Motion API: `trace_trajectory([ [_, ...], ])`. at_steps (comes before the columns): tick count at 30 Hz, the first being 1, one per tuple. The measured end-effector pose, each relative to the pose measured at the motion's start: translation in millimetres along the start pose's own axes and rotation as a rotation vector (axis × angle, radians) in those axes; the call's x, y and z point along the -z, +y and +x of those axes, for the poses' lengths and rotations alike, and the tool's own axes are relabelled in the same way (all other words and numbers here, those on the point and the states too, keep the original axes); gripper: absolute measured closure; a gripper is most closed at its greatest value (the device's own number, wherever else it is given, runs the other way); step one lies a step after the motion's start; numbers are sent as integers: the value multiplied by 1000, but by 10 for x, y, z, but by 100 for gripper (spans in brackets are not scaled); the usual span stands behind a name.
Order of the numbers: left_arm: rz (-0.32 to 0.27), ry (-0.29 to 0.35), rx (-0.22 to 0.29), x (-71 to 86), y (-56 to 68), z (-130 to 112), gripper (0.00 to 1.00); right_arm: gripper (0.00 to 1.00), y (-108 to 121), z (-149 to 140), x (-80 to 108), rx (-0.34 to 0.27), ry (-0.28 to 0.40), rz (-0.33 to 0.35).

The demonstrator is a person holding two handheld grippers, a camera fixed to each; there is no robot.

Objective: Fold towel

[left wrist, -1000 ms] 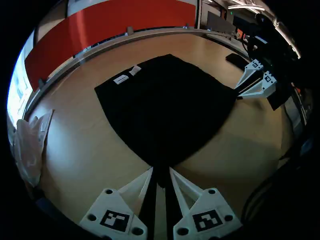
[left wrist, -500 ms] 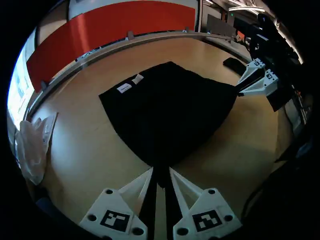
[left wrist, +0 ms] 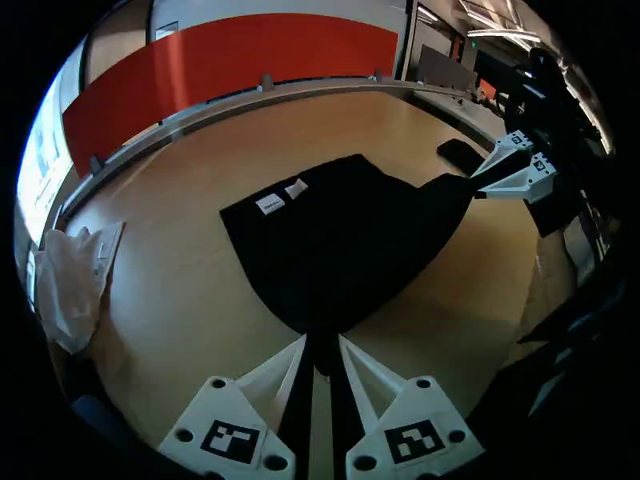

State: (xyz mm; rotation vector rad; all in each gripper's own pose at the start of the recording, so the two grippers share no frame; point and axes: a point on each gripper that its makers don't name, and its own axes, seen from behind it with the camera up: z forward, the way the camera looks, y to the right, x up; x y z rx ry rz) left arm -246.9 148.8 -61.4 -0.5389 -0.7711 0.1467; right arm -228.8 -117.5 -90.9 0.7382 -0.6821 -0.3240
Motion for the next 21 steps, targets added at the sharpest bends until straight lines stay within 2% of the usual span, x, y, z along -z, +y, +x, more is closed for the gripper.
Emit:
trace_trajectory([
  [11, -10, -3, 33, 261, 127, 91, 88, 82, -64, 83, 236, 18, 5, 23],
  [21, -15, -8, 37, 384, 158, 80, 88, 82, -229, 81, 372, 27, 0, 50],
])
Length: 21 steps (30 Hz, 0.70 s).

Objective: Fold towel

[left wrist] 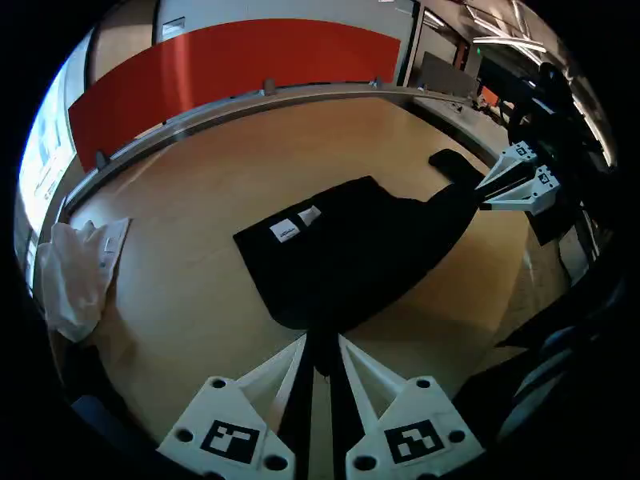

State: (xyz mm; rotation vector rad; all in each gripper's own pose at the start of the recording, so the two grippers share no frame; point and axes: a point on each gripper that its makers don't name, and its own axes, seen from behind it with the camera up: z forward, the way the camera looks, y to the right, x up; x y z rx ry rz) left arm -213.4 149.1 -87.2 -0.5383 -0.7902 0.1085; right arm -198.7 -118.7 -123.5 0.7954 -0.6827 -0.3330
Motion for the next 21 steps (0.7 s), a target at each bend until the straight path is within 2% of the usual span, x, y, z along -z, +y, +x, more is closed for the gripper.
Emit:
trace_trajectory([
  [5, 1, -1, -5, 34, -1, 8, 88, 82, -13, 12, 10, 1, 0, 0],
  [11, 8, -1, -18, -1, -66, 69, 88, 82, 71, 79, -35, 12, -2, -17],
  [21, 14, -18, -78, -240, -234, 267, 88, 82, 386, 190, -193, 20, -19, -62],
])
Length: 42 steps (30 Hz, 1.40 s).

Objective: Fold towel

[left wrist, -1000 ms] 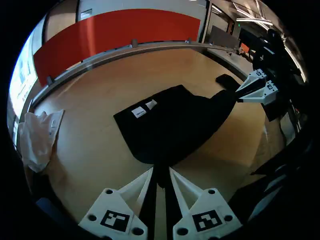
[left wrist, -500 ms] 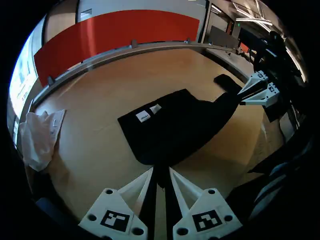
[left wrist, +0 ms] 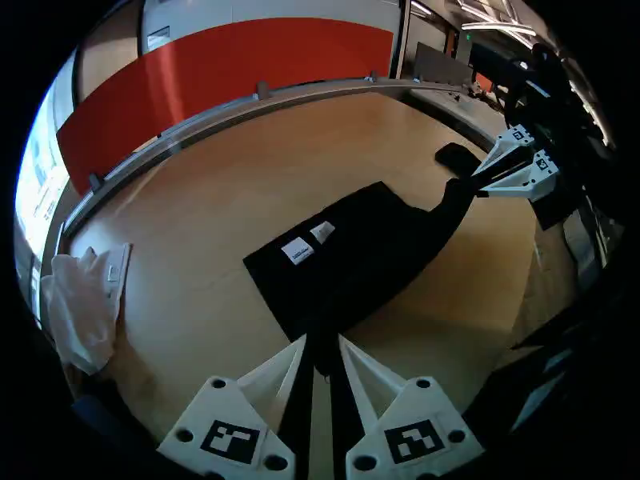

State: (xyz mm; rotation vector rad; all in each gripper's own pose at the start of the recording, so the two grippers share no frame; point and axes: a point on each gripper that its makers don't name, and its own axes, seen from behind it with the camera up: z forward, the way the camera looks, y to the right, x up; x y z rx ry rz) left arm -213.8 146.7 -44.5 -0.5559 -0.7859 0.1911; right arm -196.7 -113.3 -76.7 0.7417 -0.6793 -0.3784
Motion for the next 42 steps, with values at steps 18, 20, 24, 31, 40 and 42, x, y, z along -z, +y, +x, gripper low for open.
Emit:
trace_trajectory([
  [18, -8, -56, -71, -527, -250, 260, 88, 82, 537, 53, -378, 4, -52, -47],
  [20, -9, -61, -69, -564, -261, 255, 88, 82, 562, 32, -420, -5, -58, -44],
  [24, -9, -68, -61, -629, -283, 249, 88, 82, 606, -7, -499, -23, -70, -42],
  [31, -4, -77, -42, -771, -348, 229, 88, 82, 663, -64, -643, -38, -94, -36],
  [40, 27, -78, -24, -1002, -496, 213, 80, 82, 717, -155, -844, -57, -123, -38],
  [42, 37, -78, -22, -1052, -533, 207, 76, 82, 734, -185, -889, -63, -131, -44],
])
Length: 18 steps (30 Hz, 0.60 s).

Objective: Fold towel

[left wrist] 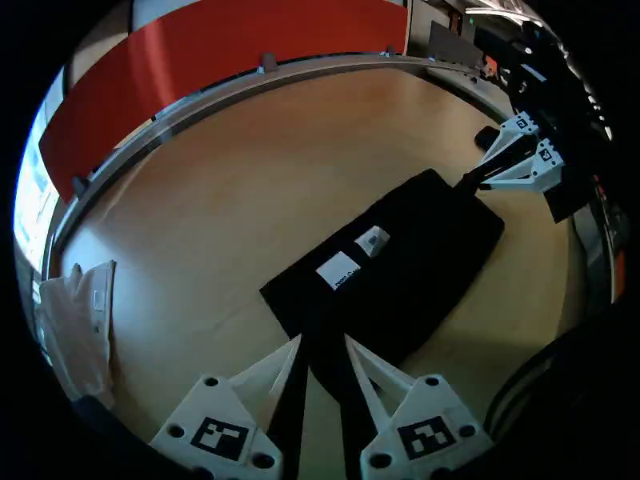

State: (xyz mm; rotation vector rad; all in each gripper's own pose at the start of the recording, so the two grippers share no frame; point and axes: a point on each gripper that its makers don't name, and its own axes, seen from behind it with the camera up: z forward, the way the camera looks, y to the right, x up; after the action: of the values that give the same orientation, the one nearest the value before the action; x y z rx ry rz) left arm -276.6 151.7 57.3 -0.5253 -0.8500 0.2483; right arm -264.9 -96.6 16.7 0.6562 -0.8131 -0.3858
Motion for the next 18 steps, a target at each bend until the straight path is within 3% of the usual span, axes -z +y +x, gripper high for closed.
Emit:
trace_trajectory([
  [9, 33, 5, 15, -146, -130, 20, 65, 73, 108, -68, -166, -21, -22, -52],
  [14, 66, 8, 4, -181, -220, 33, 61, 65, 173, -58, -210, -35, -23, -85],
  [18, 90, 10, -10, -182, -284, 44, 59, 64, 258, -35, -223, -43, -24, -119],
])
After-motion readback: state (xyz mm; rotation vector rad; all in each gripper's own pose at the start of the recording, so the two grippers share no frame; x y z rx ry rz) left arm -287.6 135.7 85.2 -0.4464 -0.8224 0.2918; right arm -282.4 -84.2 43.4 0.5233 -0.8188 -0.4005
